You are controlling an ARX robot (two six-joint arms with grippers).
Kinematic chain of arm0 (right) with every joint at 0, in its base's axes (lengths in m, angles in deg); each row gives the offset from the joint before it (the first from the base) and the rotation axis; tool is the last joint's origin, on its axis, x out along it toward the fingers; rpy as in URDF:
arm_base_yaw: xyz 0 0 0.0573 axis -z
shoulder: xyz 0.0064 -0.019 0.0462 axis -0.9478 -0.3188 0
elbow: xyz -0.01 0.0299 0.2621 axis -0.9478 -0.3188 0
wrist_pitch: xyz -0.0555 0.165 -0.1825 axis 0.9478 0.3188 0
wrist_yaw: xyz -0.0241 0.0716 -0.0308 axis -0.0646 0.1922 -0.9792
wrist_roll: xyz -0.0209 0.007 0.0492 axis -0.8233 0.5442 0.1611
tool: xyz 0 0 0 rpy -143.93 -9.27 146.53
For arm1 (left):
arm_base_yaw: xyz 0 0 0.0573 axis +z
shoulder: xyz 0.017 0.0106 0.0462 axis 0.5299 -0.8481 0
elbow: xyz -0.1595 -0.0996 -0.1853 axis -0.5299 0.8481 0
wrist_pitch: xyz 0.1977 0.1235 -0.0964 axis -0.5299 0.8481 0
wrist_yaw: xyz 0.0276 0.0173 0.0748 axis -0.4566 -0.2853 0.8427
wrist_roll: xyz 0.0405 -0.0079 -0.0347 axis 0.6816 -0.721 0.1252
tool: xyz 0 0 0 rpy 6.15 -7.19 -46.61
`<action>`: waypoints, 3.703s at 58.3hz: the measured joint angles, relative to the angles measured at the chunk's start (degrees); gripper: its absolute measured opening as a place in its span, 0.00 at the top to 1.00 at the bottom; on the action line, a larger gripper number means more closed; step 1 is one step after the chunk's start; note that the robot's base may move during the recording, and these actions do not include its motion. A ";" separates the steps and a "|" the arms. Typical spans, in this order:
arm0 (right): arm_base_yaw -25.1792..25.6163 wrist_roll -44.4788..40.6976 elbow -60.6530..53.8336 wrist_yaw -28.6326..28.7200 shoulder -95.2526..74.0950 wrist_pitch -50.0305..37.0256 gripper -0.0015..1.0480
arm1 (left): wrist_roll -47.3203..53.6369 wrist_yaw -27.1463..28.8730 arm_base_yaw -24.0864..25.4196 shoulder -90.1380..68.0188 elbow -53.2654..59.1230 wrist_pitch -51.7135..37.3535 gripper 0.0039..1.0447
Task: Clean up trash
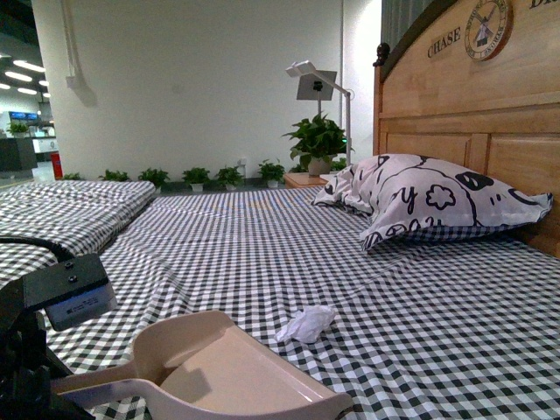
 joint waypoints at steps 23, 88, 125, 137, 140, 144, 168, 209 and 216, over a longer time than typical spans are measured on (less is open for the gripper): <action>0.00 0.00 0.00 0.00 0.00 0.00 0.81 | 0.90 1.01 -0.13 0.20 2.01 -3.67 0.74; 5.51 -3.08 31.28 15.67 -47.65 12.41 0.82 | 1.55 1.33 -0.22 0.20 2.80 -4.11 0.74; 1.90 -8.35 45.99 14.56 -74.12 14.93 0.82 | 1.55 1.36 -0.24 0.20 2.82 -4.11 0.74; -0.98 -10.71 45.92 19.54 -75.01 16.37 0.82 | 1.57 1.36 -0.24 0.20 2.82 -4.11 0.74; -1.46 -10.91 45.75 21.84 -74.71 16.94 0.82 | 1.57 1.36 -0.24 0.20 2.82 -4.11 0.74; -1.92 -10.97 44.96 25.83 -73.85 17.59 0.82 | 1.57 1.36 -0.24 0.20 2.82 -4.11 0.74; 1.25 -15.61 35.34 57.55 -57.61 23.58 0.82 | 1.57 1.33 -0.24 0.20 2.82 -4.11 0.74; 21.44 -3.06 26.34 55.21 -45.16 8.17 0.82 | -5.90 3.13 -0.79 2.01 10.99 -23.91 0.74; 27.23 2.27 20.98 60.87 -37.73 6.64 0.82 | -11.21 4.26 -1.07 4.61 15.58 -34.49 0.74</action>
